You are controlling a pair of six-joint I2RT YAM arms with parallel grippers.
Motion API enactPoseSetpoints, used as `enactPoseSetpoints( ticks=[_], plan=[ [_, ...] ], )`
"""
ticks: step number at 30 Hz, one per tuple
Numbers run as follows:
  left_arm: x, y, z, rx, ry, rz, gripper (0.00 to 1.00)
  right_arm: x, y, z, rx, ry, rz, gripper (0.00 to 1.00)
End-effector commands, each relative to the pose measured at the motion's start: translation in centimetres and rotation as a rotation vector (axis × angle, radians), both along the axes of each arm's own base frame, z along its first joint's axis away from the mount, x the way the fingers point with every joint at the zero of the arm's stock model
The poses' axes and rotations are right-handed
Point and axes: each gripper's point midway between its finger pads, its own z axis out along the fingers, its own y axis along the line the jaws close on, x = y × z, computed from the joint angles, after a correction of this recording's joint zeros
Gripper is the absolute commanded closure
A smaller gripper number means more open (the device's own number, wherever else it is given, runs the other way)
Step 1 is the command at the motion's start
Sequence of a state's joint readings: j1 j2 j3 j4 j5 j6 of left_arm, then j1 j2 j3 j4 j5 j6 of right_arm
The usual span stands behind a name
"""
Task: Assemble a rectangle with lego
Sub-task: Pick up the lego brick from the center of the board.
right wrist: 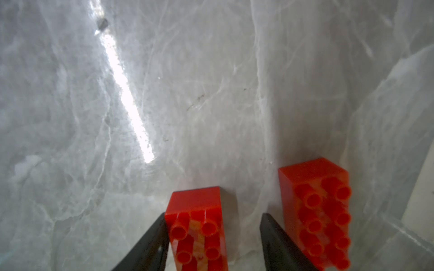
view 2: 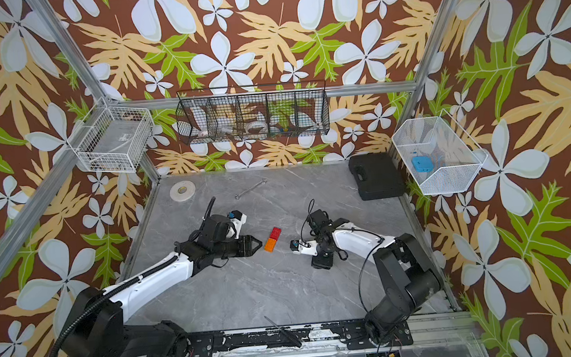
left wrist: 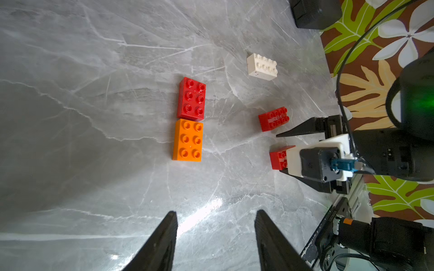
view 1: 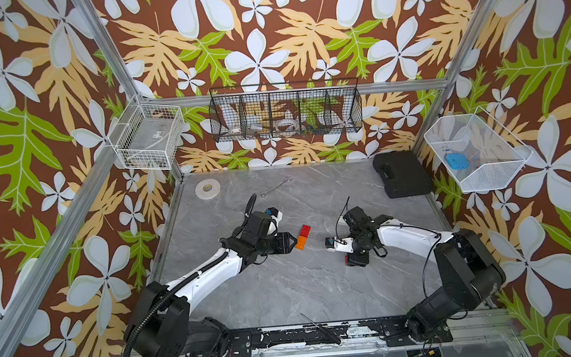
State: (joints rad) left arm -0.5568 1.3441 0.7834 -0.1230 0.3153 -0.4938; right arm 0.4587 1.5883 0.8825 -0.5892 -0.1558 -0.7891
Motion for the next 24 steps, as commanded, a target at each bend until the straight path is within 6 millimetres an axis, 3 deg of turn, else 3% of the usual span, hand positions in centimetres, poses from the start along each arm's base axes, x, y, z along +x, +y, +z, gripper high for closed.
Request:
enactPoseSetpoints(
  ticks=[1,12,24],
  plan=[
    [0.24,-0.1,0.33,-0.007,-0.019,0.0,0.44,-0.56,-0.07,-0.3,0.002,0.02,-0.002,0.4],
    [0.16,0.04,0.03,-0.003,-0.014,0.005,0.45,-0.98,-0.29,-0.56,-0.002,0.026,-0.007,0.54],
    [0.01,0.14,-0.6,0.008,0.001,0.005,0.44,-0.72,0.09,-0.49,0.005,0.043,-0.009,0.55]
  ],
)
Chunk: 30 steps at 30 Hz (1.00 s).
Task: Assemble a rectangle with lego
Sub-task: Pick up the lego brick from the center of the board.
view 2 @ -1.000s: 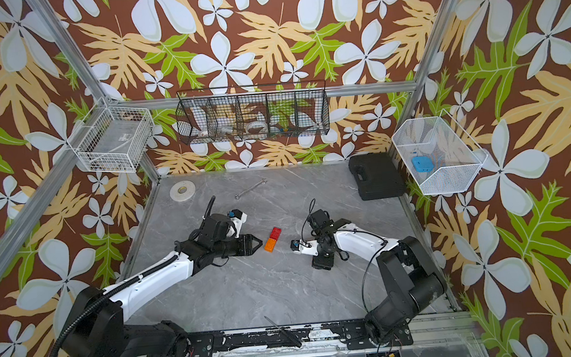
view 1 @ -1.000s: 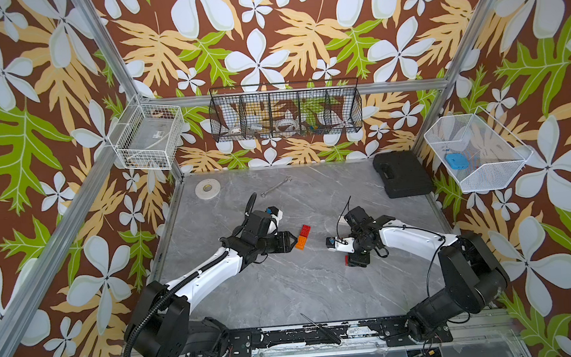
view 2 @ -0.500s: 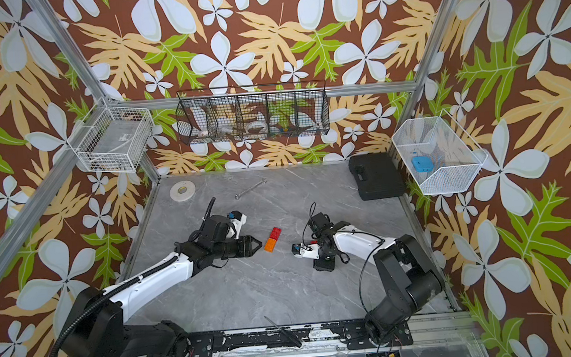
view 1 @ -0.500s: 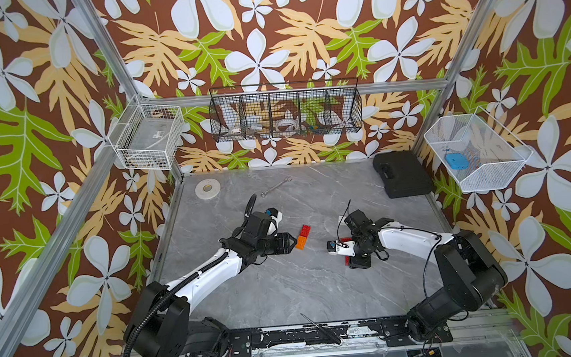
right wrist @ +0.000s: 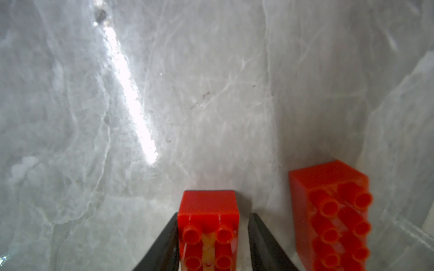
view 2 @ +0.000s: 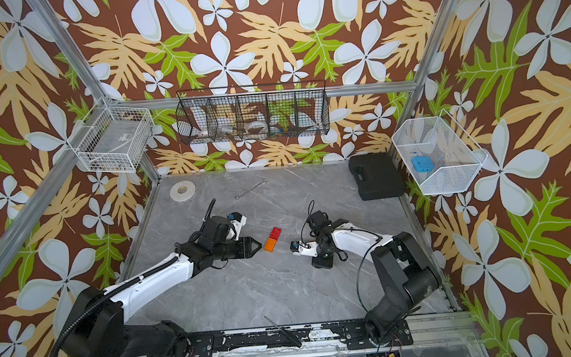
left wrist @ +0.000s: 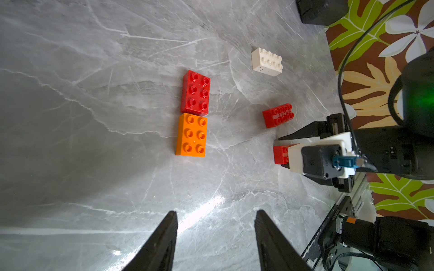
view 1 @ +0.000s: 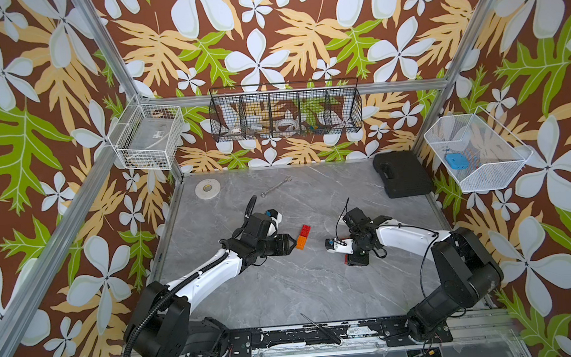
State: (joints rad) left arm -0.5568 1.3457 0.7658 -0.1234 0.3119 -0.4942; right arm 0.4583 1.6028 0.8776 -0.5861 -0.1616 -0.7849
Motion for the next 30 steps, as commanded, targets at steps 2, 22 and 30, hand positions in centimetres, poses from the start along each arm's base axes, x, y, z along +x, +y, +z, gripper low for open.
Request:
enactPoseSetpoints(
  ticks=[2,22,30],
  plan=[
    [0.34,-0.14,0.07,-0.003,-0.011,0.001,0.45,-0.44,0.15,0.11,0.009,0.026,-0.007,0.55],
    [0.18,-0.27,-0.57,0.003,0.008,-0.009,0.45,-0.38,0.23,0.34,0.011,0.036,-0.024,0.55],
    [0.13,-0.28,-0.72,0.004,0.012,-0.012,0.45,-0.28,0.07,0.32,0.005,0.028,-0.027,0.58]
  ],
)
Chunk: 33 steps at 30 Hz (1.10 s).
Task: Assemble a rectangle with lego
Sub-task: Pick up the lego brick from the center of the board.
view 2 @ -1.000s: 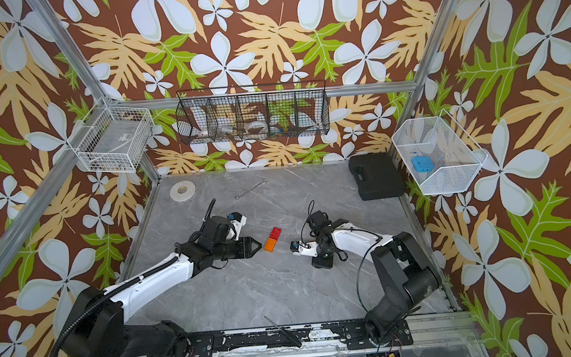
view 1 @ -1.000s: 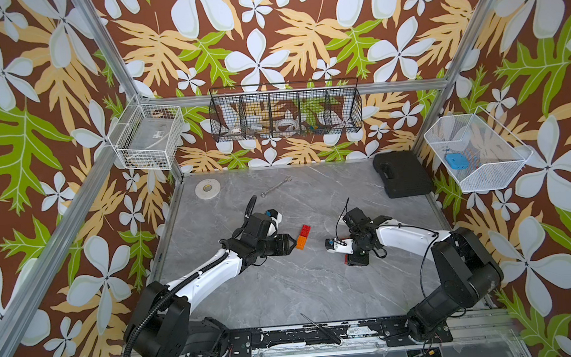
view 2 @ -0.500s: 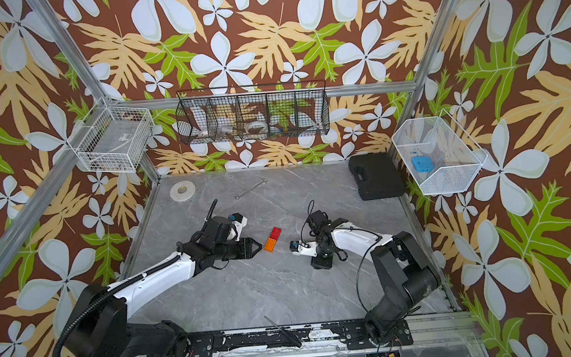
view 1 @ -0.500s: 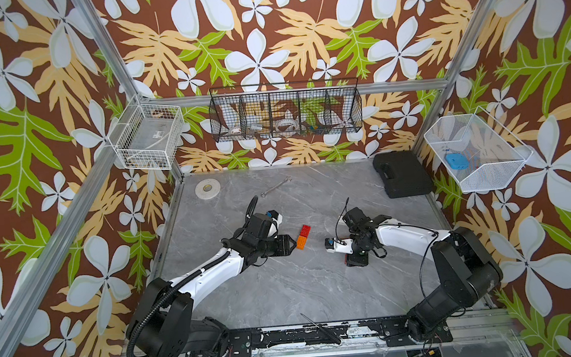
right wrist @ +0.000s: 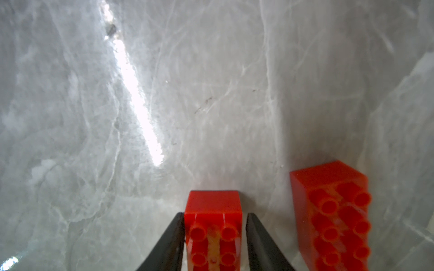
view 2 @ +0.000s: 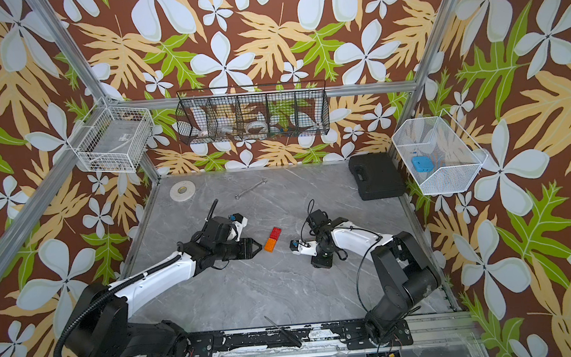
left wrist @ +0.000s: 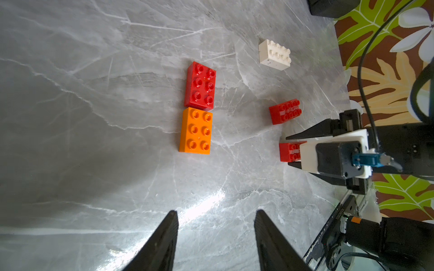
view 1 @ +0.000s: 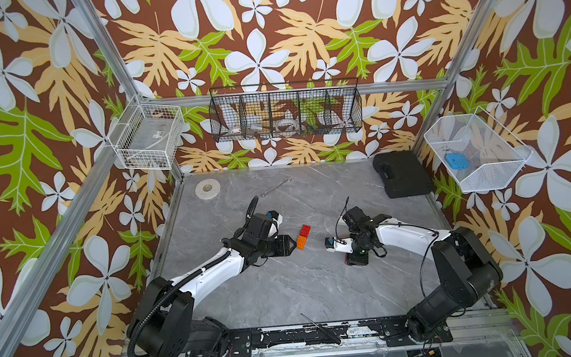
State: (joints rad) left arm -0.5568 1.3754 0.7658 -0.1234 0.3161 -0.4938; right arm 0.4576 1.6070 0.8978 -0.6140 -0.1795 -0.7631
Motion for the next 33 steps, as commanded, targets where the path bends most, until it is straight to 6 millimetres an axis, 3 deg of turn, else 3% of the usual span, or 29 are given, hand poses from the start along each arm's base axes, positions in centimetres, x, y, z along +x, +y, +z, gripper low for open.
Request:
enactPoseSetpoints(
  ticks=[1,18,22,33],
  plan=[
    [0.2,-0.2,0.3,-0.009,-0.014,-0.008,0.45,-0.1,-0.2,0.0,-0.006,0.005,-0.008,0.59],
    [0.1,-0.1,-0.1,-0.003,-0.008,-0.008,0.46,-0.2,-0.1,-0.4,-0.006,0.018,-0.01,0.65],
    [0.1,-0.1,0.0,-0.003,-0.01,-0.005,0.46,-0.2,-0.2,-0.4,-0.009,0.011,-0.012,0.7],
    [0.0,-0.1,0.2,-0.009,-0.011,-0.009,0.46,0.6,0.1,1.6,-0.001,-0.013,-0.021,0.77]
  ],
)
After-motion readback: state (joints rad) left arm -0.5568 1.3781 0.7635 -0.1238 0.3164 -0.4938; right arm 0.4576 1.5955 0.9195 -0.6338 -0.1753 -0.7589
